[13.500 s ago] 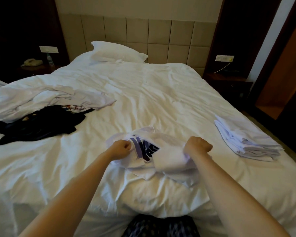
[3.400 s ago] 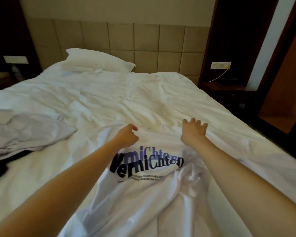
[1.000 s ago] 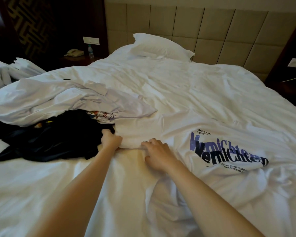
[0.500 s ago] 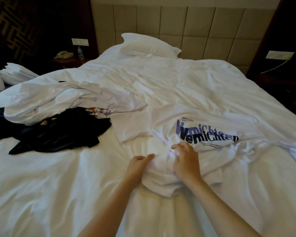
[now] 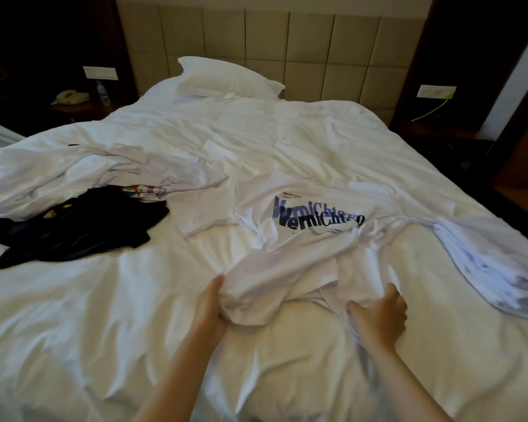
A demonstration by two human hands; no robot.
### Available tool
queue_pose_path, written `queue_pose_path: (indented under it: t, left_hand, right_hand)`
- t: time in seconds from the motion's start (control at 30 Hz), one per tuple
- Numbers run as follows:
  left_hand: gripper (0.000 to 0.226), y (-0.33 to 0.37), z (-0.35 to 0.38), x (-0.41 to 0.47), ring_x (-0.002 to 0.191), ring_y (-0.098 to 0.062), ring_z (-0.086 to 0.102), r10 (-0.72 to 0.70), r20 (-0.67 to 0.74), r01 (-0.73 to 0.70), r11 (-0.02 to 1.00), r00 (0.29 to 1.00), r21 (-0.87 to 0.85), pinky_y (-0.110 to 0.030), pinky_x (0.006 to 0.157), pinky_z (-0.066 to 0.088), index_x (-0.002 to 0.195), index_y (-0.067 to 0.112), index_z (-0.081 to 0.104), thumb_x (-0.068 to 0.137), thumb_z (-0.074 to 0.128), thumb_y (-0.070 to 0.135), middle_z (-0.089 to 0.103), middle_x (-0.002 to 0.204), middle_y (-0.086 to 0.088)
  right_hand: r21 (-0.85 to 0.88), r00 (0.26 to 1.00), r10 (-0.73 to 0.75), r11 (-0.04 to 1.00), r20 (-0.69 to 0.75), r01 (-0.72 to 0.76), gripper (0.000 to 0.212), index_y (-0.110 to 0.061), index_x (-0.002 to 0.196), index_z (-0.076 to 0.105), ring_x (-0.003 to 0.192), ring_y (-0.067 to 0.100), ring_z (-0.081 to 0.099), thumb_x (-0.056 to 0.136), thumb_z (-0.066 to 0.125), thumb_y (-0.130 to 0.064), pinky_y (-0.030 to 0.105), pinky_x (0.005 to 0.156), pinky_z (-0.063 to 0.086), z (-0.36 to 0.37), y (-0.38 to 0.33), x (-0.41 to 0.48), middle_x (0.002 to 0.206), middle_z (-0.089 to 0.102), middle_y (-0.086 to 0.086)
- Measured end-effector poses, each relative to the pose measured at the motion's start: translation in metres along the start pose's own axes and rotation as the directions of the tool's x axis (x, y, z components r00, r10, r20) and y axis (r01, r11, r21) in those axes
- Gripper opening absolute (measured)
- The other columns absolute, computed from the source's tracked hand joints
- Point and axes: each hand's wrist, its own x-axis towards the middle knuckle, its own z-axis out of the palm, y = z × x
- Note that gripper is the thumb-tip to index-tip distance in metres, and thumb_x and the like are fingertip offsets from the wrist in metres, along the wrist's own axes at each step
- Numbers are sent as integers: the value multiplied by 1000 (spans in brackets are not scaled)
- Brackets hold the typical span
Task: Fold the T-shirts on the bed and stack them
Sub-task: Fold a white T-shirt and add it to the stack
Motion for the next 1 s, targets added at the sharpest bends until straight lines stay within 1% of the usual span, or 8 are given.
queue_pose_path:
  t: [0.1,0.23,0.37,0.43,0.6,0.73,0.9,1.0]
  left_hand:
    - [23,-3,-9,-19,63,-23,49,-100,-44,96,992,994,-80,-34,62,42,74,7,49,94,39,6,52,63,-11]
    - [5,-10,-20,-19,65,-27,48,142,-98,-84,891,985,446,-33,59,38,80,-1,53,78,49,1,52,66,-9]
    - [56,-11,-34,-19,104,-28,52,399,127,-342,533,908,774,-29,85,40,127,7,48,74,47,-9,51,118,-11]
    - [70,-10,-41,-20,113,-25,52,264,351,-431,377,899,820,-27,88,40,125,17,53,56,49,6,54,119,-4]
    - [71,-3,-44,-32,125,-5,38,-127,562,-541,168,817,824,-18,97,32,115,44,39,52,44,13,44,131,12]
    - [67,-8,-28,-49,139,-4,15,-293,580,-556,171,760,814,-25,111,17,117,46,40,54,56,33,25,146,12]
    - [69,-25,-32,-55,131,-12,31,-307,625,-613,145,718,776,-31,107,29,112,43,37,45,57,46,25,142,16]
    - [57,-42,-38,-58,109,-7,47,-72,641,-631,120,764,766,-17,90,39,103,44,39,51,63,45,42,123,20]
  right_hand:
    - [221,988,73,970,136,-103,91,-9,133,39,111,37,53,49,60,-33,42,94,44,-16,1,-1,126,53,18]
    - [-221,856,-112,941,505,254,83,-29,137,37,129,23,40,63,71,-46,32,100,32,-32,18,-7,138,39,-1]
    - [18,925,-283,957,253,288,26,-11,94,63,101,30,58,84,59,-35,30,73,36,-32,38,-10,105,62,12]
    - [307,979,-155,946,133,109,25,-13,75,58,86,32,58,77,51,-37,31,69,35,-42,35,-10,83,61,13]
    - [929,937,283,246,204,-276,16,-15,86,53,83,23,51,95,42,-6,42,74,49,-76,40,7,89,51,5]
    - [952,859,433,8,273,-306,27,-15,109,55,91,22,56,98,30,-11,33,79,48,-92,55,8,103,56,5]
    - [898,859,346,88,378,-431,21,-10,85,52,74,22,51,89,32,-6,27,67,45,-95,71,-4,89,52,8]
    - [865,871,267,184,413,-467,15,-12,77,48,72,20,50,89,43,-5,26,65,42,-99,77,-2,82,50,7]
